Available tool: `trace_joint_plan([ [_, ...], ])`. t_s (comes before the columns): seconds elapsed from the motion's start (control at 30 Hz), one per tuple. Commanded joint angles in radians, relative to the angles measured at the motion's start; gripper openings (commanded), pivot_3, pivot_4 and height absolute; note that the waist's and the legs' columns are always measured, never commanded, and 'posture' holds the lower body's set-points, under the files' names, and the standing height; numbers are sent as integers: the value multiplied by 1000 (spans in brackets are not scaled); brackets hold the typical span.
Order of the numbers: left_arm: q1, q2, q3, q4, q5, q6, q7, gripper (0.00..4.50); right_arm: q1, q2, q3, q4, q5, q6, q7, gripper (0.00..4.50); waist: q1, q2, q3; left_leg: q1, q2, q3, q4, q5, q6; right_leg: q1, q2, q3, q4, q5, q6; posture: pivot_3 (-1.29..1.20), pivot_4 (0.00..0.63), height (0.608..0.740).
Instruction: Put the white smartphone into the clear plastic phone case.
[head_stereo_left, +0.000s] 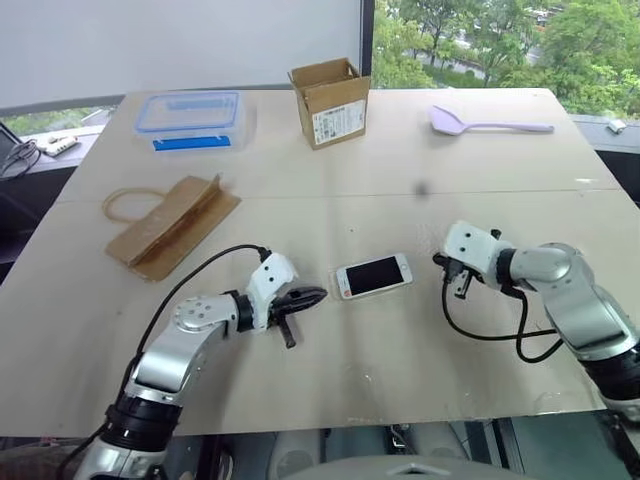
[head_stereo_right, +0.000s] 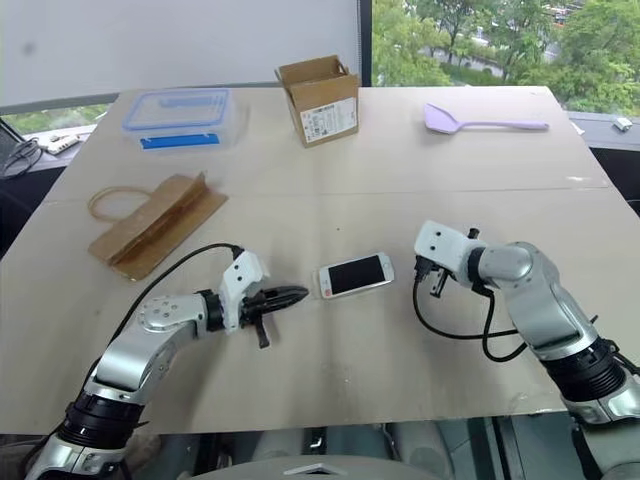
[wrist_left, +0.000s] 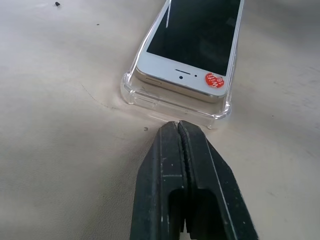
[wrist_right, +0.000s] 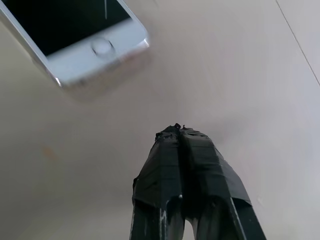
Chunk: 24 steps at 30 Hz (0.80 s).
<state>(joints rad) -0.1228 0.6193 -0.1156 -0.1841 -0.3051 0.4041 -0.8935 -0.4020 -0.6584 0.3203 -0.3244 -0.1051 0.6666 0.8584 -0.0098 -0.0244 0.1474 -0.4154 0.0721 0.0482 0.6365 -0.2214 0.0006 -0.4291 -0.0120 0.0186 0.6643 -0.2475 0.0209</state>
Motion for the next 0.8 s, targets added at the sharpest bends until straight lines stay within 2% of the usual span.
trace_joint_plan([
  [0.03,-17,-2,-20,41,29,-5,0,23,-45,29,82,-13,-41,-37,-11,0,3,0,0,0,0,0,1,0,0,0,0,0,0,0,0,0,150,740],
  [0.3,-35,-7,-26,61,30,-12,-3,23,-71,90,176,-9,-67,-68,13,0,0,1,0,1,0,0,5,0,0,3,-1,0,0,0,-1,0,150,740],
  [0.43,-47,-7,-24,77,35,-24,-6,23,-60,116,169,-34,-23,-59,45,0,-1,1,0,1,0,0,5,0,0,3,0,0,1,0,-1,0,150,740],
  [0.63,-112,17,-24,180,65,-102,-59,23,-65,97,136,-58,59,-51,160,0,-2,1,0,2,1,-1,7,0,0,4,1,0,2,1,-2,0,150,740],
  [0.8,-163,16,-35,245,77,-148,-110,23,-75,96,111,-79,87,-19,188,0,-3,1,0,8,1,-3,7,0,0,7,2,0,5,2,-5,0,150,740],
])
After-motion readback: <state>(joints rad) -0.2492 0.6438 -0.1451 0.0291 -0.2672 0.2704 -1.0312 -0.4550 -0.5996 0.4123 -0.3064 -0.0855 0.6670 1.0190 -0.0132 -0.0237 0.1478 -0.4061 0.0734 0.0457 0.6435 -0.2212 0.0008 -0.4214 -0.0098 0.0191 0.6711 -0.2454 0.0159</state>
